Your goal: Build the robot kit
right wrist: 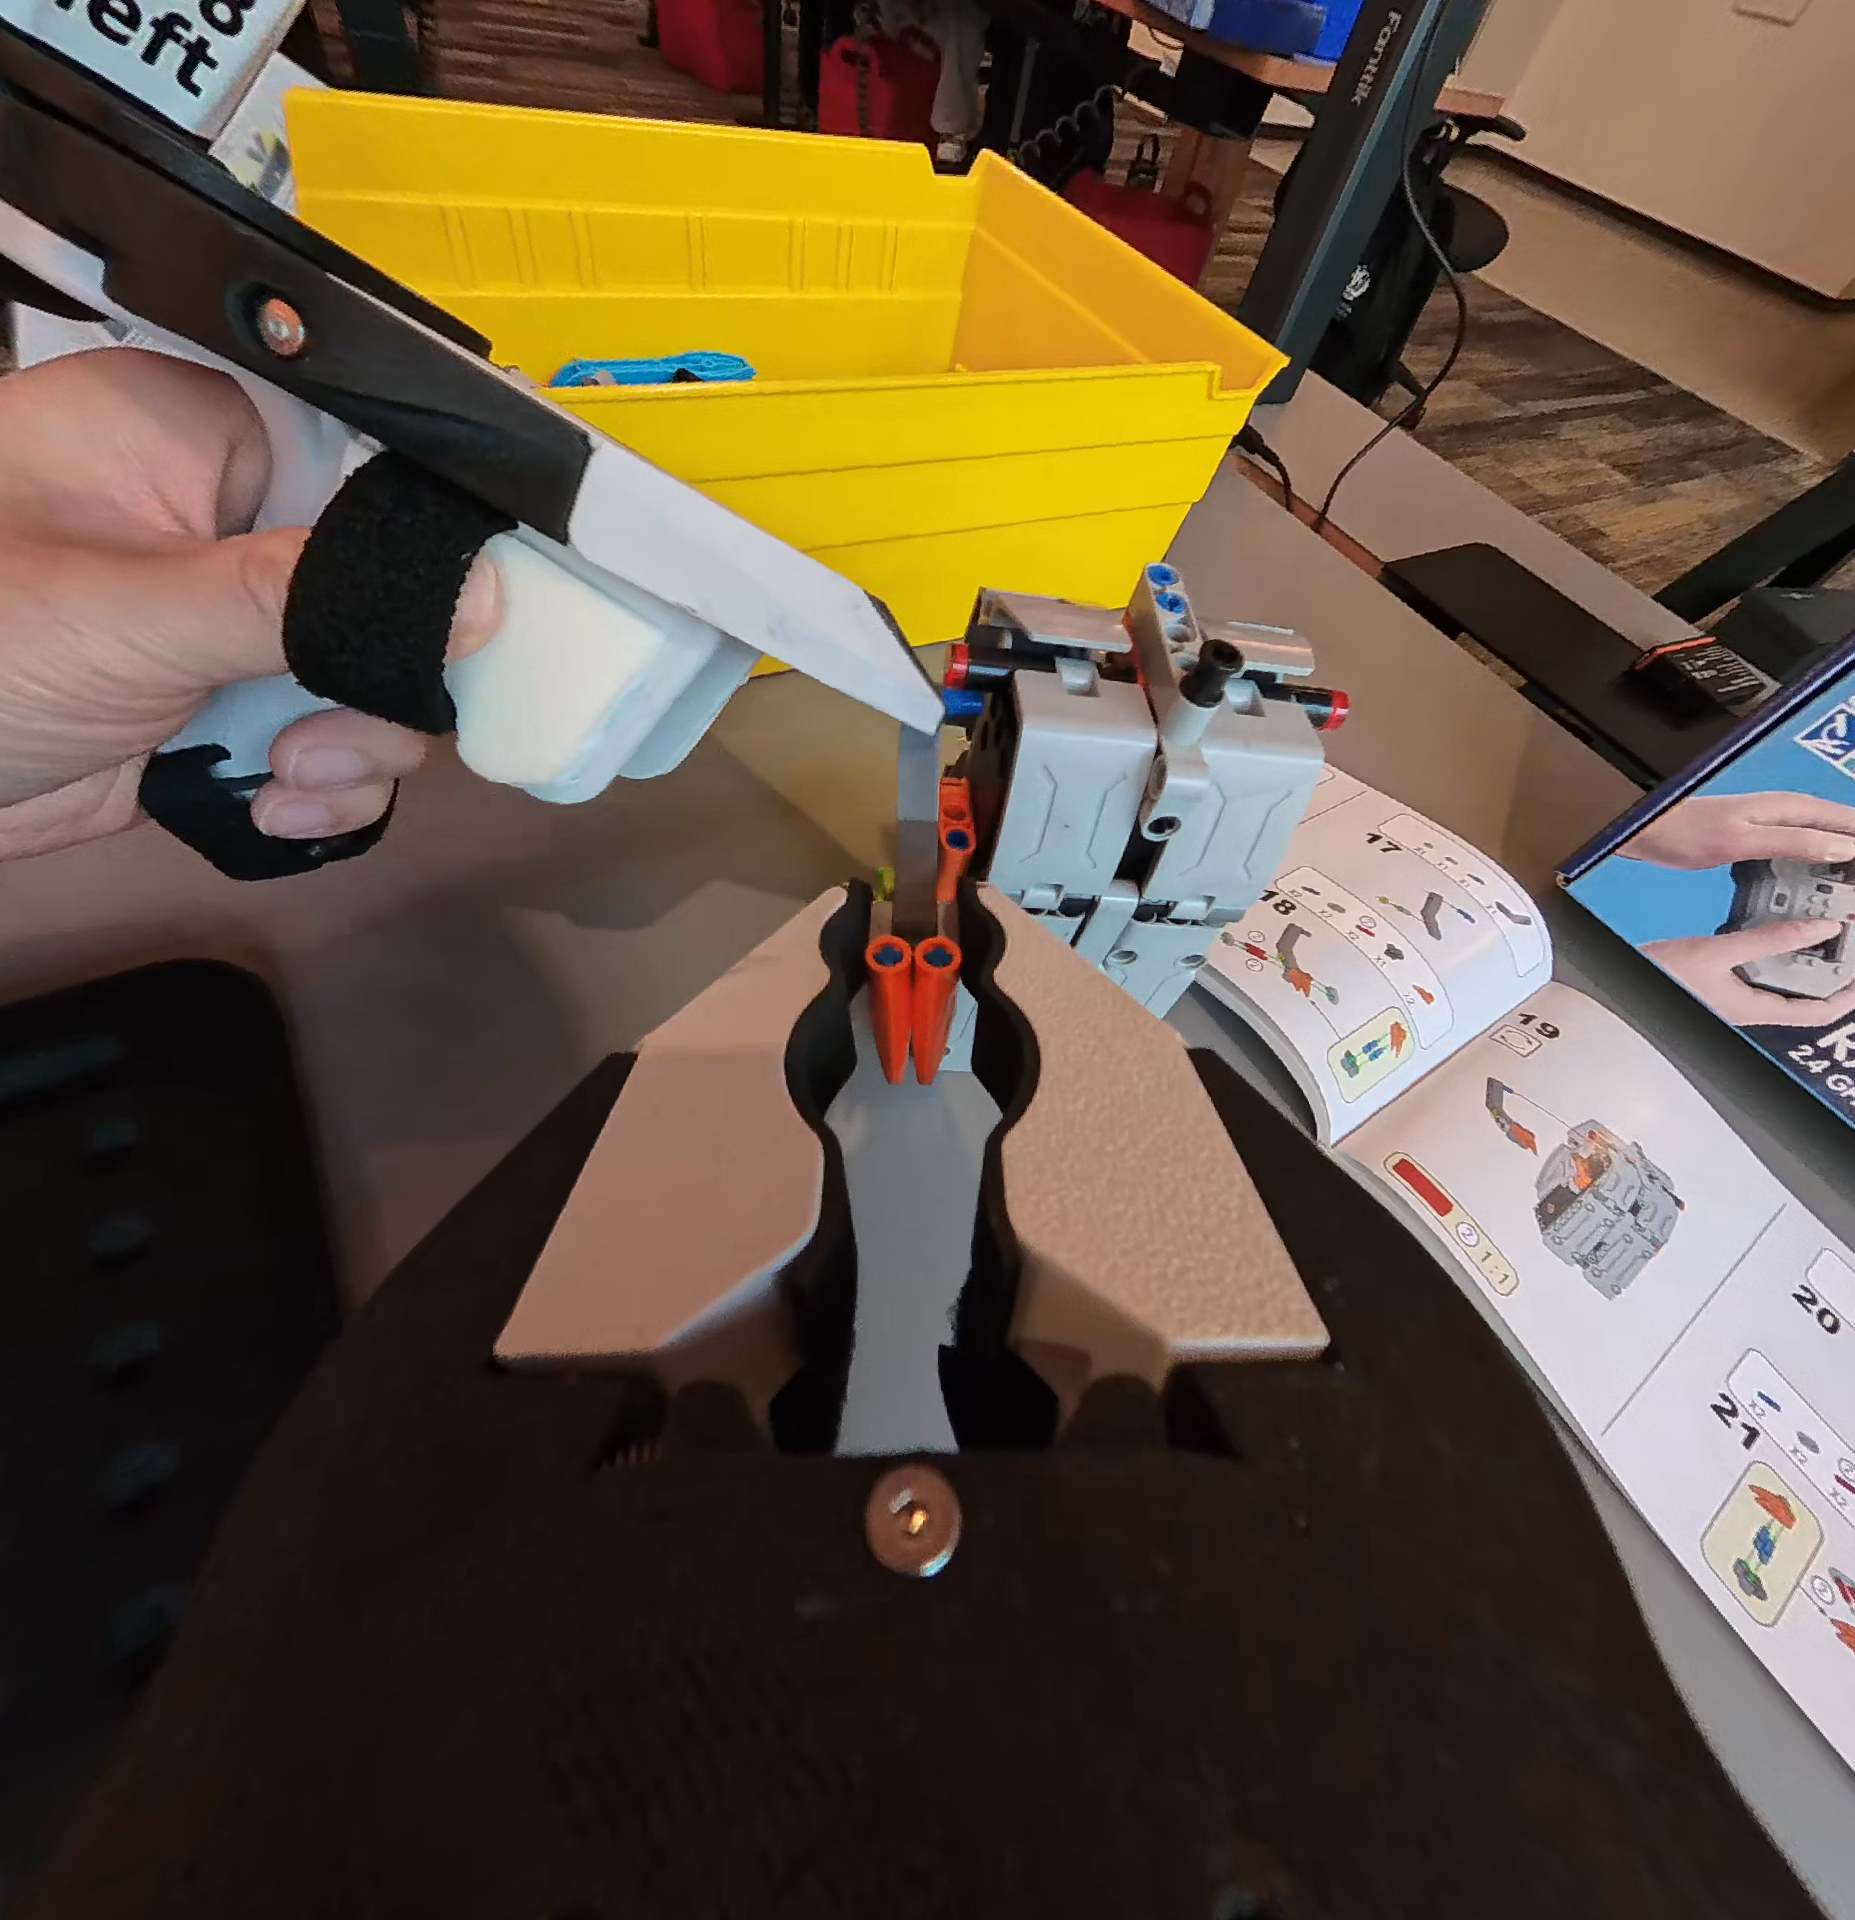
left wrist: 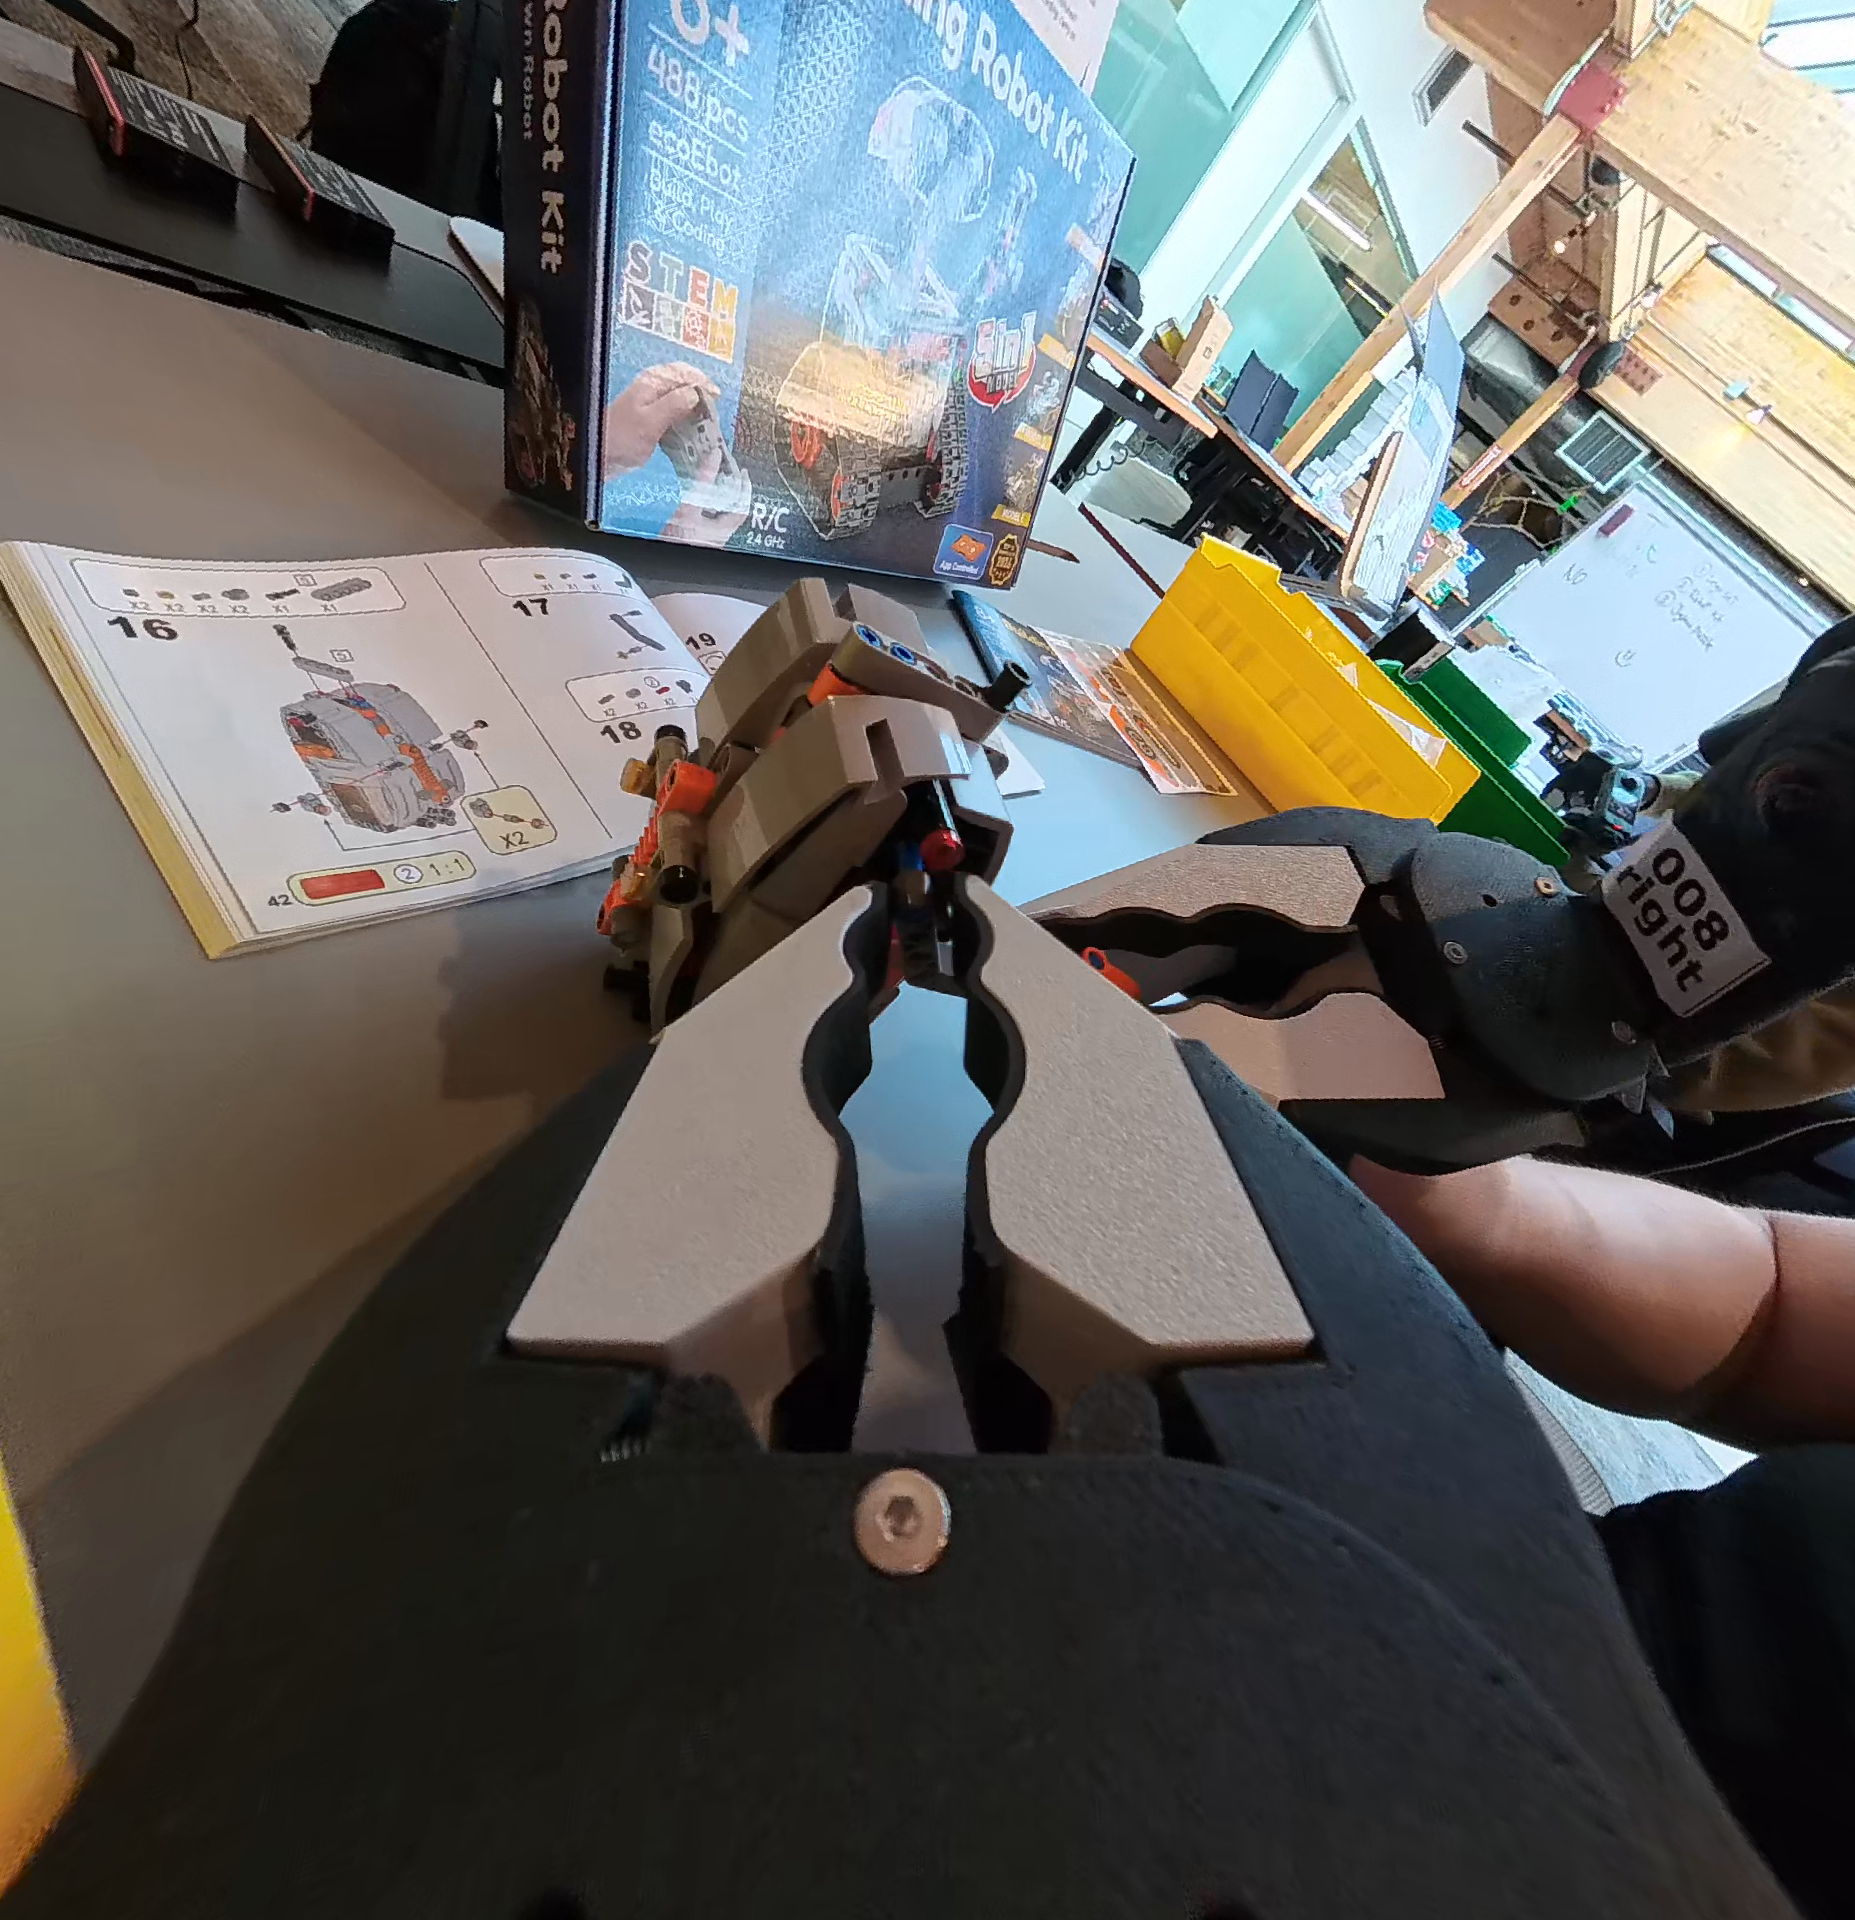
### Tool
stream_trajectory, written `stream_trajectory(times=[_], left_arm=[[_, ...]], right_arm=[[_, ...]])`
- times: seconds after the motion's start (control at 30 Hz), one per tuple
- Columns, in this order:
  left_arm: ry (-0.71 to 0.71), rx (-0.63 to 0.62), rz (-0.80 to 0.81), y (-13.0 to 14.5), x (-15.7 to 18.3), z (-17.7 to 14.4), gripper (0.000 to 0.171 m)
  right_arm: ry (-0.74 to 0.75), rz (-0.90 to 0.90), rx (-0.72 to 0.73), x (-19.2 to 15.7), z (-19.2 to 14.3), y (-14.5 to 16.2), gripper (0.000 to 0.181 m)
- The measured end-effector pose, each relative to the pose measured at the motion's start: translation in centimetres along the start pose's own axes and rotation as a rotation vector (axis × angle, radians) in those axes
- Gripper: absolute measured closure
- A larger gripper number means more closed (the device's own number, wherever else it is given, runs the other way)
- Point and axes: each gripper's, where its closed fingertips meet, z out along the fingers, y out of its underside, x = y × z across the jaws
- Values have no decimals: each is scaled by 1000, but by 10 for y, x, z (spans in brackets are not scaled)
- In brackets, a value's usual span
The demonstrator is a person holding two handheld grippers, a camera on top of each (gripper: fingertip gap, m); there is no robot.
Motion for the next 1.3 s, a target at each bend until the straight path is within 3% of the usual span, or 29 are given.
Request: stream_trajectory(times=[0.33,0.6,1.07,1.2,1.27,1.3], left_arm=[[-54,15,7,3,-3,-4,159],[-32,102,-47,-2,0,-1,164],[-36,102,-59,-1,-2,4,166],[-34,109,-84,-3,-4,3,166],[-41,111,-80,-4,-5,2,166],[-43,109,-76,-4,-6,2,166]], right_arm=[[-8,21,2,1,0,1,165],[-13,44,8,2,0,1,165],[-25,53,10,4,0,2,164],[-31,51,127,13,-14,-16,152],[57,32,229,41,-28,-34,147],[72,33,270,53,-32,-42,135]])
